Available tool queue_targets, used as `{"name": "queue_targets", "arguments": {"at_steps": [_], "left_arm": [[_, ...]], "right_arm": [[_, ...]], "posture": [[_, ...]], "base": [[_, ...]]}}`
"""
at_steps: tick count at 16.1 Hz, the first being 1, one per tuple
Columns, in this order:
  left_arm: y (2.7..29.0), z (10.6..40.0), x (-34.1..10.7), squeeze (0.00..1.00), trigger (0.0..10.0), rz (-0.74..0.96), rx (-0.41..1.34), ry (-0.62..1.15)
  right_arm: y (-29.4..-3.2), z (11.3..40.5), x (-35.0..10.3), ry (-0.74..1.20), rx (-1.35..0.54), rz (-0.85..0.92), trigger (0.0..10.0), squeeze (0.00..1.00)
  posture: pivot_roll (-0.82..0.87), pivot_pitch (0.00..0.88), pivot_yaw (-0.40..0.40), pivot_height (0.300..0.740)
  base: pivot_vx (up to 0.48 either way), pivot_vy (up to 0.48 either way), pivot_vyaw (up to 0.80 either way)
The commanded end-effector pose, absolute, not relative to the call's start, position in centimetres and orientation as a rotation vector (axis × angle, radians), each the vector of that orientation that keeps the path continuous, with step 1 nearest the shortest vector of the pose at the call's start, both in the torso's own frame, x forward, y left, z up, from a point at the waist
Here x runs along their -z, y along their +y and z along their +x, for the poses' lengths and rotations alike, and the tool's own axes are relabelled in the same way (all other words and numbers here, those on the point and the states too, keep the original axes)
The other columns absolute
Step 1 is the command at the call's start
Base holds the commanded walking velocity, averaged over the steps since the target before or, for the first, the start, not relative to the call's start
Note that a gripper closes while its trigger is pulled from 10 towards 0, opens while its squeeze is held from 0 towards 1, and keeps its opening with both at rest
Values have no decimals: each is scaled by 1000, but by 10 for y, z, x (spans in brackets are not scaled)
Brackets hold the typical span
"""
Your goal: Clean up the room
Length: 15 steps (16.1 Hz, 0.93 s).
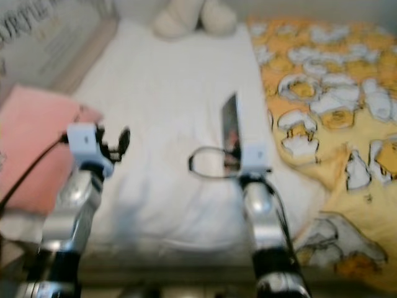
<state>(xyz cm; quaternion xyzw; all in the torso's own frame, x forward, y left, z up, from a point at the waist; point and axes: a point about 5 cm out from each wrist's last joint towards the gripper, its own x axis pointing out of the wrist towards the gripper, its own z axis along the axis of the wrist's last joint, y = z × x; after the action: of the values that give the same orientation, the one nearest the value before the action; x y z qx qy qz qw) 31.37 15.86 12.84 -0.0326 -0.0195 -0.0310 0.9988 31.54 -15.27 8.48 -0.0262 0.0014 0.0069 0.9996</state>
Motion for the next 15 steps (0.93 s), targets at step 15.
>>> {"name": "queue_targets", "arguments": {"at_steps": [15], "left_arm": [[144,314,-136,0,10000,19,17,-102]], "right_arm": [[-142,327,-98,-29,-71,-71,10000,0]], "posture": [[-24,0,29,740]], "base": [[0,378,0]]}}
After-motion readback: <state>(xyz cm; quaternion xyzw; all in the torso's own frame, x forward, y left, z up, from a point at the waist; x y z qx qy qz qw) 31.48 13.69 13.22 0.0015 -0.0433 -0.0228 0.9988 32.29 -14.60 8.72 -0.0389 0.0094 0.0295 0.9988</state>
